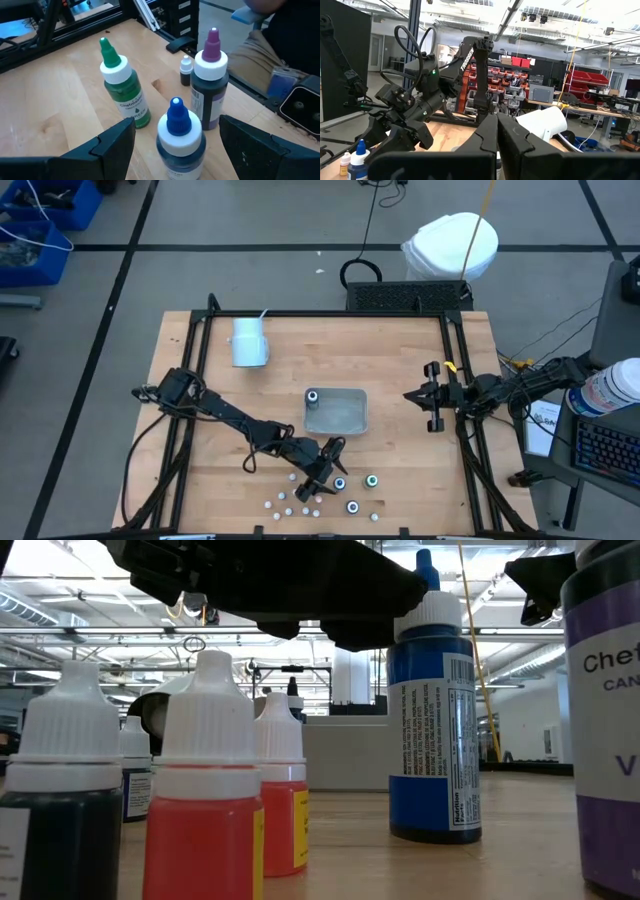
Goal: Pick & Place food coloring
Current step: Put the large blue food coloring bottle into the white container
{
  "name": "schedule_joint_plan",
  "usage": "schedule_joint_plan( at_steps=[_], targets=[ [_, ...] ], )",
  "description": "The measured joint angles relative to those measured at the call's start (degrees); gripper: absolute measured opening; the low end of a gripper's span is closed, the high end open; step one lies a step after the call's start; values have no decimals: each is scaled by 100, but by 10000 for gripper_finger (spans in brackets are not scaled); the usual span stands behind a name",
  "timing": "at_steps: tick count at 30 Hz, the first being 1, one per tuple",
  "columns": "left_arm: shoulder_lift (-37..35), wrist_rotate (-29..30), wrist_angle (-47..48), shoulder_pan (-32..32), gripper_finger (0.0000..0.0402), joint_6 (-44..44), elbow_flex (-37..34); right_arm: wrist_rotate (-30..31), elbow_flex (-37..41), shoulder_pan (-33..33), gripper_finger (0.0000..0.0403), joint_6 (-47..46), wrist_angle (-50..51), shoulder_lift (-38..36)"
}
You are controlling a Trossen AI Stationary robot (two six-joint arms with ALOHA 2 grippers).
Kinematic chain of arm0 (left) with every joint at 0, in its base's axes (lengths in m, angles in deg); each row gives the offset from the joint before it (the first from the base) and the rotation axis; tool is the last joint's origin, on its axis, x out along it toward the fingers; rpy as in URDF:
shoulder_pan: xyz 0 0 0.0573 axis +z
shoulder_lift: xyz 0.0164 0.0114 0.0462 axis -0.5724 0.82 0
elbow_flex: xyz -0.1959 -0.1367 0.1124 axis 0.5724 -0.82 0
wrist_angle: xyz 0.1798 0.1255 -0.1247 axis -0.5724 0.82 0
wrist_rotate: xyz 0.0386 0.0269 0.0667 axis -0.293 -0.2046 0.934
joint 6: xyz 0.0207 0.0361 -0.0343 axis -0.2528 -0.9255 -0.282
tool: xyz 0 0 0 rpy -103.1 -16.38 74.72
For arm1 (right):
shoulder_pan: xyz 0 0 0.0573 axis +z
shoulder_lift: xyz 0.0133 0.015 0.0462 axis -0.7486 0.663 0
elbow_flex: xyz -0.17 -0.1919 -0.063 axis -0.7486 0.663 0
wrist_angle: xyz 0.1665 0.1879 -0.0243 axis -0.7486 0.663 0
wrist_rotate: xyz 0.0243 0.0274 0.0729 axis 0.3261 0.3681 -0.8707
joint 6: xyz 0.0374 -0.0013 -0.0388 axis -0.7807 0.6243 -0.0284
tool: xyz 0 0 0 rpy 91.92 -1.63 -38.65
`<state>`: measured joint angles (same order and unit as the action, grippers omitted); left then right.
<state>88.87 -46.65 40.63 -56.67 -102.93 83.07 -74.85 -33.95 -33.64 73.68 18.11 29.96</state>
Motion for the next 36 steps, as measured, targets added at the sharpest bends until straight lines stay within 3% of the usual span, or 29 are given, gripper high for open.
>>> schedule_joint_plan(
  at_steps=[36],
  targets=[
    [-2, 127, -57, 0, 284, -128, 0, 2, 1, 2, 0, 2, 2, 0]
  ],
)
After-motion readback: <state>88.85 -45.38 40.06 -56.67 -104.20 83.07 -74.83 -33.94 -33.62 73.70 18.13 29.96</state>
